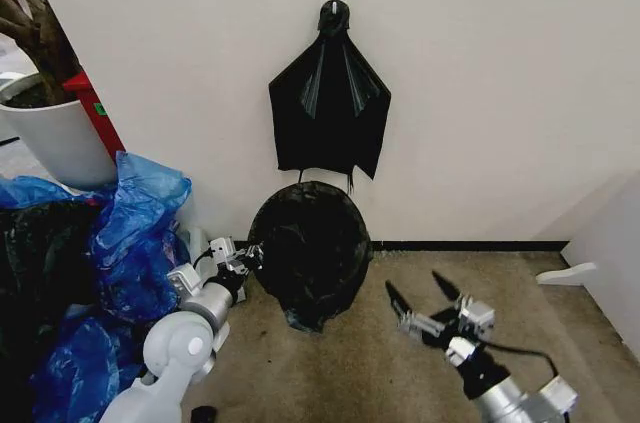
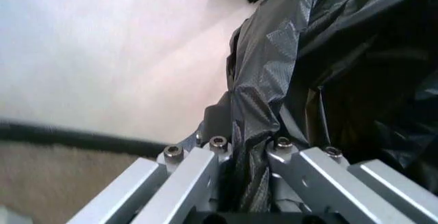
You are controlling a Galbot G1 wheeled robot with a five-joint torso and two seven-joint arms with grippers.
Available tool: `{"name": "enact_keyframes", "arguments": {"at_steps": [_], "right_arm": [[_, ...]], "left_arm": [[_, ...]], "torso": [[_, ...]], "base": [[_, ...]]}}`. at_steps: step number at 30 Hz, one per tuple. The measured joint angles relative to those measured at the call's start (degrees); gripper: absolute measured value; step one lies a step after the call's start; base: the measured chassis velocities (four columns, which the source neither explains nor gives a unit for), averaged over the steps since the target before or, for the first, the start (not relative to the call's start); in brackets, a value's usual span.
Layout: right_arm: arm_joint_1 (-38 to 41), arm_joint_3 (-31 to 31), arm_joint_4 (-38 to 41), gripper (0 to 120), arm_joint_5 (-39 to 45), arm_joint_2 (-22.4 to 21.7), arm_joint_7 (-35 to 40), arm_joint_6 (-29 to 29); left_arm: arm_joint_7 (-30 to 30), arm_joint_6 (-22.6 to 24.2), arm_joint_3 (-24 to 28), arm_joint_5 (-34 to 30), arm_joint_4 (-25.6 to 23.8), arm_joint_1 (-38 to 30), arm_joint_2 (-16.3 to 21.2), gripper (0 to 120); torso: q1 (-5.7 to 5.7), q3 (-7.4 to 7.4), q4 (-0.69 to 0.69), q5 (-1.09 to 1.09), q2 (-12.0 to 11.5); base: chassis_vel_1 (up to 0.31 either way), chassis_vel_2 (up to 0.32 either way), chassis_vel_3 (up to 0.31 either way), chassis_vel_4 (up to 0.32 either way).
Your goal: Place the garbage bag over the trash bin.
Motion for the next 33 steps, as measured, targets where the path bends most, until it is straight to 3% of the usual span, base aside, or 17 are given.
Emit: {"name": "enact_keyframes", "arguments": {"at_steps": [2, 3, 5, 11, 16, 17, 20, 28, 33], "right_arm": [[5.2, -3.8, 2.3, 100, 5.2, -2.1, 7.3, -6.0], [5.2, -3.8, 2.3, 100, 5.2, -2.1, 7.3, -6.0], [13.3, -7.5, 3.1, 98, 14.1, -5.0, 14.7, -10.8], [17.7, -12.5, 1.4, 79, 18.4, -7.0, 15.3, -12.2], [21.1, -22.2, -1.2, 55, 19.2, -5.2, 21.0, -13.1], [21.1, -22.2, -1.2, 55, 19.2, -5.2, 21.0, -13.1], [27.2, -25.6, -5.0, 43, 21.8, -3.2, 28.5, -13.8], [34.8, -29.0, -8.7, 15, 29.0, -0.9, 42.6, -13.3], [37.4, -30.4, -13.8, 0, 29.2, 1.3, 46.9, -13.1]], "left_arm": [[0.7, -1.9, 1.4, 3.0, 0.6, -0.3, -0.1, 1], [0.7, -1.9, 1.4, 3.0, 0.6, -0.3, -0.1, 1], [1.1, -4.0, 3.8, 6.1, 1.3, -0.8, -0.1, 1], [1.0, -8.2, 8.3, 11.8, 2.5, -1.8, 0.1, 1], [0.0, -9.3, 12.3, 15.3, 2.1, -2.1, -0.2, 1], [0.0, -9.3, 12.3, 15.3, 2.1, -2.1, -0.2, 1], [-0.1, -9.9, 13.6, 17.8, 1.1, -1.9, -0.2, 1], [0.8, -12.2, 13.5, 21.6, -0.1, -0.3, 0.2, 1], [1.1, -12.6, 13.4, 22.1, -1.1, 0.6, 0.5, 1]], "torso": [[0.0, 0.0, 0.01, 0.0, 0.0], [0.0, 0.0, 0.01, 0.0, 0.0], [0.01, 0.01, 0.05, 0.02, 0.0], [0.02, 0.01, 0.01, 0.01, 0.0], [0.01, 0.0, -0.01, 0.0, 0.0], [0.01, 0.0, -0.01, 0.0, 0.0], [0.01, 0.01, 0.02, 0.01, 0.0], [0.0, 0.0, 0.01, 0.0, 0.0], [0.0, 0.0, 0.01, 0.0, 0.0]], "base": [[0.0, 0.0, 0.0, 0.0], [0.0, 0.0, 0.0, 0.0], [0.0, 0.0, 0.0, 0.0], [0.0, 0.0, 0.0, 0.0], [0.0, 0.0, 0.0, 0.0], [0.0, 0.0, 0.0, 0.0], [0.0, 0.0, 0.0, 0.0], [0.0, 0.0, 0.0, 0.0], [0.0, 0.0, 0.0, 0.0]]}}
